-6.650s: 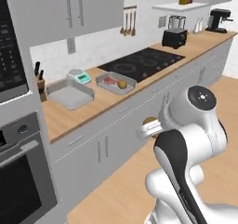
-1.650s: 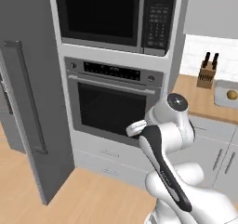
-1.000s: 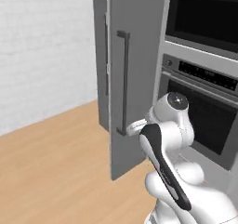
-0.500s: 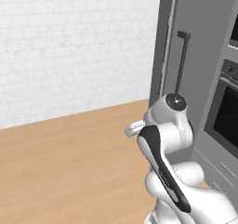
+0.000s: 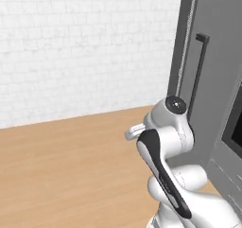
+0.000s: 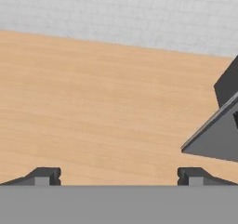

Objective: Place one potato and one steak in each tupperware on the nearby counter, to pack two identical lunches.

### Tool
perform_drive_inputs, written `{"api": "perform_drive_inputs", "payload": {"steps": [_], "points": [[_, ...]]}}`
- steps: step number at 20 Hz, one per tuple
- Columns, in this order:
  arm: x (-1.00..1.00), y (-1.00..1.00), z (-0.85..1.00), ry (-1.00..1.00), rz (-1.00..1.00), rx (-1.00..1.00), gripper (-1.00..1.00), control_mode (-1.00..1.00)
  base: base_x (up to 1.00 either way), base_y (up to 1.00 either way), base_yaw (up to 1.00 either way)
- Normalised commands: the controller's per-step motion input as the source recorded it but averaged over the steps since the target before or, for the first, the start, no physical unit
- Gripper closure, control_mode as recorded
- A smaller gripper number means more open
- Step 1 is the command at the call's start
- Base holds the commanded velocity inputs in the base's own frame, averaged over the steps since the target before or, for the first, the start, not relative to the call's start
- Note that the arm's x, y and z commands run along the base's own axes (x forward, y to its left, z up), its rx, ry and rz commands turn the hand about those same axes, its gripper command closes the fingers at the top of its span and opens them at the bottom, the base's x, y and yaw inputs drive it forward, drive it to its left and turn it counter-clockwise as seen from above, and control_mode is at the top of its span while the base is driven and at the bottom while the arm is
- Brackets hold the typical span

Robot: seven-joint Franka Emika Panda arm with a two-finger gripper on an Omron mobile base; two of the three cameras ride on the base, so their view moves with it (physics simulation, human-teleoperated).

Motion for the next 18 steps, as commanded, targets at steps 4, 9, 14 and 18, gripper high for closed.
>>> {"api": "perform_drive_inputs", "payload": {"steps": [4, 9, 14, 18], "points": [[0.0, 0.0, 0.0, 0.0, 0.0, 0.0, -1.0, 1.0, 0.11, -0.26, 0.28], [0.0, 0.0, 0.0, 0.0, 0.0, 0.0, -1.0, 1.0, 0.86, 0.67, 0.13], [0.0, 0.0, 0.0, 0.0, 0.0, 0.0, -1.0, 1.0, 1.0, 0.98, 0.0], [0.0, 0.0, 0.0, 0.0, 0.0, 0.0, -1.0, 1.0, 1.0, 0.63, -0.04]]}}
